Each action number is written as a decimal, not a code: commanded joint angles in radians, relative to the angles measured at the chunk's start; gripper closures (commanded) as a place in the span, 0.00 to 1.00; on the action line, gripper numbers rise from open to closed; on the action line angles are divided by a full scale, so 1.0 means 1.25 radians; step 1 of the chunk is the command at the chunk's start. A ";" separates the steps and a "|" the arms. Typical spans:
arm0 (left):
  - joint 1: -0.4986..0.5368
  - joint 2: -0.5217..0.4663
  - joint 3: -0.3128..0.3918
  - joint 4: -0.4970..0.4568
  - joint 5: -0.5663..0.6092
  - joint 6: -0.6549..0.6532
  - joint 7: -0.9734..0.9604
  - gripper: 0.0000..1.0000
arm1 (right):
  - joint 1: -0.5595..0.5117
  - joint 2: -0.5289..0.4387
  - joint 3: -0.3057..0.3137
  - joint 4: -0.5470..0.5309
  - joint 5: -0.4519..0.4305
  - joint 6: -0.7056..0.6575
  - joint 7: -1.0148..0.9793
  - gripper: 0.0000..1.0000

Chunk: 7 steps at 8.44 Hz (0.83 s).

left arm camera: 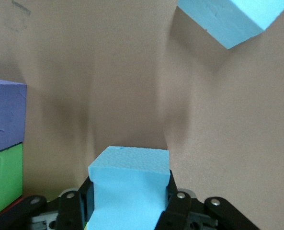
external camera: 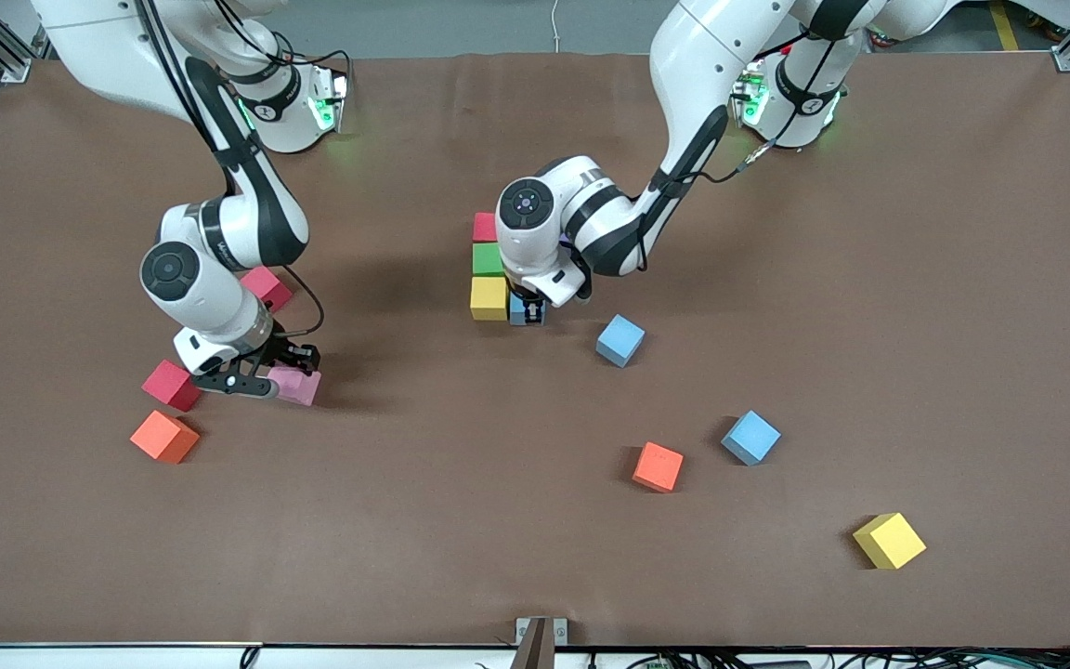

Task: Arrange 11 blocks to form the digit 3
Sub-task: 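Grasp the pink cube with the right gripper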

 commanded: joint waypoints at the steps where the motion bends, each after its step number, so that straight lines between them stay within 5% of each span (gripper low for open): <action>1: -0.009 0.009 0.007 0.016 0.013 0.001 -0.008 0.51 | 0.005 -0.015 0.000 0.035 0.012 -0.069 -0.040 0.98; 6: -0.015 0.012 0.007 0.016 0.013 0.014 -0.010 0.51 | 0.025 -0.014 0.000 0.050 0.012 -0.070 -0.044 0.99; 7: -0.015 0.015 0.007 0.016 0.013 0.015 -0.008 0.41 | 0.025 -0.014 0.000 0.051 0.012 -0.070 -0.042 0.99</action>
